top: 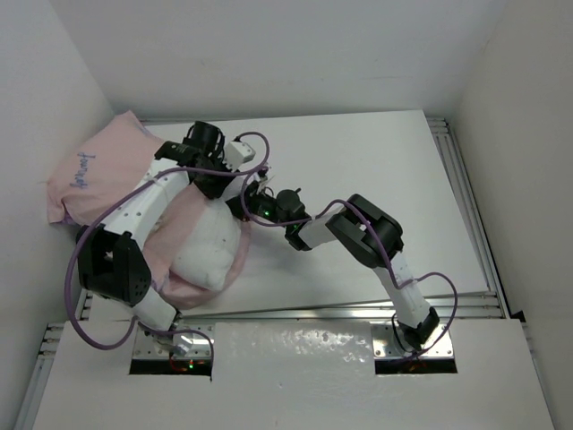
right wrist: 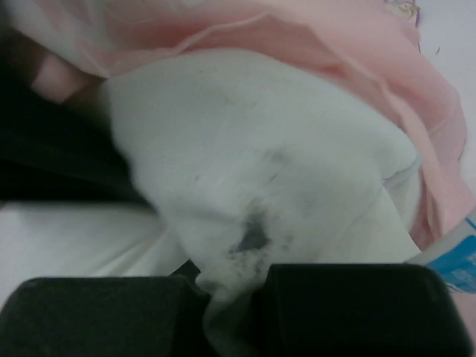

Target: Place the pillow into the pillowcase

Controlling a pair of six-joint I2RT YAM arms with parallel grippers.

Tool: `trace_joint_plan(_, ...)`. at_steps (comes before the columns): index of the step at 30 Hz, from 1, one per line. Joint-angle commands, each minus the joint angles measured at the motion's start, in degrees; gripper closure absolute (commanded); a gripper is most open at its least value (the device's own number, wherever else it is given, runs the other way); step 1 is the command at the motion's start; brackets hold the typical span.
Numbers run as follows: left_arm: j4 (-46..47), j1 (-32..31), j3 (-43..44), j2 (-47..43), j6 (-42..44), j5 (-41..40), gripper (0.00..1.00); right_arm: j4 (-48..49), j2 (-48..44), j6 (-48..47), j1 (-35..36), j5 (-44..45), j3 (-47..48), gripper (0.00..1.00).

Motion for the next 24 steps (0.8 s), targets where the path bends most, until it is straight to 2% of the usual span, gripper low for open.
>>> trace_joint_plan(1,2.60,-0.67,-3.65,-1.07,1.04,-3.28,0.85,3.74,-4.85,-1.22,1.12,-3.05,1.44,1.00)
trace_joint_plan(3,2.25,-0.67,-3.22,-1.59,0.96,-4.08,1.00,3.30,-6.26,-1.40,0.59,-3.23,0.13,1.00)
trace_joint_plan(4,2.16,-0.58,-2.87,-1.94,0.78,-4.78,1.00,2.95,-6.87,-1.32,0.15,-4.36,-0.40,1.00)
trace_joint_plan(7,2.60,0.21,-0.15,-4.75,3.49,-10.31,1.00,2.33,-10.30,0.34,-2.48,-7.61,-4.70,0.63)
trace_joint_plan(8,2.69,1.08,0.12,-5.54,4.46,-12.93,1.00,1.72,-12.83,0.79,-4.23,-8.58,-7.84,0.47)
trace_joint_plan(11,2.25,1.18,-1.10,-9.23,9.38,-15.24,1.00,-2.76,-17.32,-0.43,-6.35,-7.72,-16.10,0.37)
trace_joint_plan(15,1.02,1.09,-2.52,-12.75,13.43,-13.40,1.00,-9.87,-22.43,-2.55,-6.62,-2.35,-20.80,0.36)
trace_joint_plan(19,0.84,1.09,0.03,-12.58,13.35,-11.20,1.00,-9.28,-18.67,0.70,-6.62,-2.18,-16.51,0.41)
trace_joint_plan(20,1.01,1.09,1.43,-12.32,13.26,-11.46,1.00,-8.49,-17.79,1.40,-6.62,-2.87,-15.45,0.45)
trace_joint_plan(24,1.02,1.00,4.34,-11.35,13.61,-13.22,1.00,-12.17,-13.13,0.89,-5.57,-4.46,-9.47,0.44)
